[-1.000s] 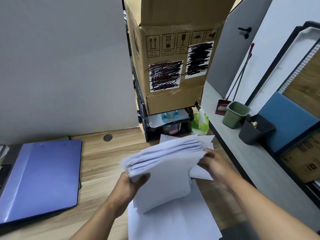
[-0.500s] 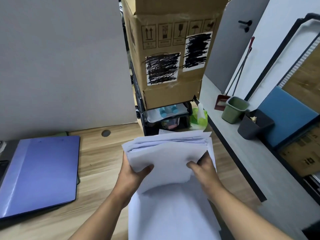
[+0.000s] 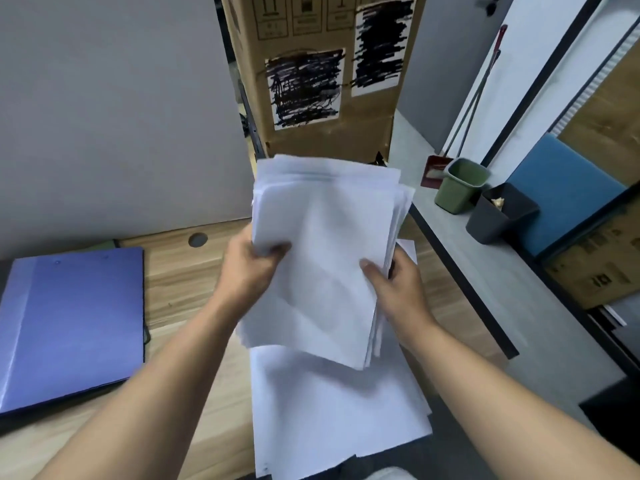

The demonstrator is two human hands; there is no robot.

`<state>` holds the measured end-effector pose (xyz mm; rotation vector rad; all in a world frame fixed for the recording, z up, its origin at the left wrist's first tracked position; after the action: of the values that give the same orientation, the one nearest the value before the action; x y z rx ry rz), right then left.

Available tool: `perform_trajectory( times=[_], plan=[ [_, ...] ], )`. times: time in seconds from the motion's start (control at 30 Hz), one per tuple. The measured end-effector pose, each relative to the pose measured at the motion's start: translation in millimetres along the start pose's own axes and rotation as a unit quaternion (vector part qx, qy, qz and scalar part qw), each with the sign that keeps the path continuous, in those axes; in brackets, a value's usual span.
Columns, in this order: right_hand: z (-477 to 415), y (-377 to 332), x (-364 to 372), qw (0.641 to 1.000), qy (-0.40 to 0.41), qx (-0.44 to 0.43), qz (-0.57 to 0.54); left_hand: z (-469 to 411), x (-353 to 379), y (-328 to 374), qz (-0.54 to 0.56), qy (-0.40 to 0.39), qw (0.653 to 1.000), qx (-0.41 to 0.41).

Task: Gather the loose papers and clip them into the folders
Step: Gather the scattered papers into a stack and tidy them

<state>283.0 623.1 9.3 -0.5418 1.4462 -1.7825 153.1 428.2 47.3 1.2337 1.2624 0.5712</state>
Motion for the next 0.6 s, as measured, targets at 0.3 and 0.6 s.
perform_trajectory(
  times=[0.3,0.6],
  plan=[
    [111,108,11,0.882,0.149,0.308,-0.324,-18,97,-8,-0.211,-0.449,0.868,-0.006],
    [162,175,49,0.825,0.254,0.504,0.031,54,151,-110,-0.351,-0.499,0.792,0.012]
  ],
)
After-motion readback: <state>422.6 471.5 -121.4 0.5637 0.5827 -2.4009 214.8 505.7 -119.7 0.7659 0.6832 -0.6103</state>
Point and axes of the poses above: each hand's wrist, its own z-axis away from the middle knuckle, its own x-axis out of the palm, y = z × x, the point moved 1 cm from there along -z, towards the middle knuckle, and after that the axes turned 11 degrees about x, right-handed, at the moved point
